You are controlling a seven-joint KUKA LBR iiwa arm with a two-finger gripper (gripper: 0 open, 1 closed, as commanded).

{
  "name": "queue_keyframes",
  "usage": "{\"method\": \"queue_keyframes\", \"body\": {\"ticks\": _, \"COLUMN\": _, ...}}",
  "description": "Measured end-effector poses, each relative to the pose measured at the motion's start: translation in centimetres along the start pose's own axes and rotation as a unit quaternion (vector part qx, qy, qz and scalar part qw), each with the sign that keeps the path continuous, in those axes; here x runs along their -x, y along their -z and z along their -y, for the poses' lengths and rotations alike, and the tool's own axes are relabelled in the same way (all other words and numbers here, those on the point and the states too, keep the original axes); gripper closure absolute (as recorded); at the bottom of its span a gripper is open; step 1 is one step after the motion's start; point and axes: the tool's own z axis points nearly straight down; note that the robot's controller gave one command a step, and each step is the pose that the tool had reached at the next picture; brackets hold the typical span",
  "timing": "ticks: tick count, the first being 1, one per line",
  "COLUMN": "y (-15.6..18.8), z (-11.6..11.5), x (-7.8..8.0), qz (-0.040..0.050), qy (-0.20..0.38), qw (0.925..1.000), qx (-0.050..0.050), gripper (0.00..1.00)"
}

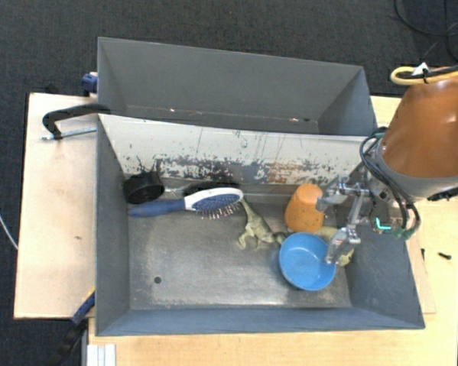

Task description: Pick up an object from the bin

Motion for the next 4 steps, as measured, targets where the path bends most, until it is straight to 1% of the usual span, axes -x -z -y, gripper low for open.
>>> {"method": "queue_keyframes", "body": {"ticks": 1, "y": -14.0, "z": -0.1, "x": -0.5, "qz": 0.0067, "qy": 0.177, "qw": 0.9842, "qx": -0.002, "gripper": 0.0}}
{"method": "queue_keyframes", "body": {"ticks": 2, "y": -16.1, "z": 0.9, "x": -1.7, "qz": 0.0042, "qy": 0.268, "qw": 0.9634, "qx": -0.001, "gripper": 0.0}}
{"method": "queue_keyframes", "body": {"ticks": 3, "y": -14.6, "z": -3.8, "x": 2.0, "qz": 0.0051, "qy": 0.411, "qw": 0.9118, "qx": -0.001, "gripper": 0.0}}
{"method": "queue_keyframes", "body": {"ticks": 4, "y": -16.2, "z": -1.8, "x": 0.0, "qz": 0.0065, "qy": 0.529, "qw": 0.8486, "qx": -0.003, "gripper": 0.0}}
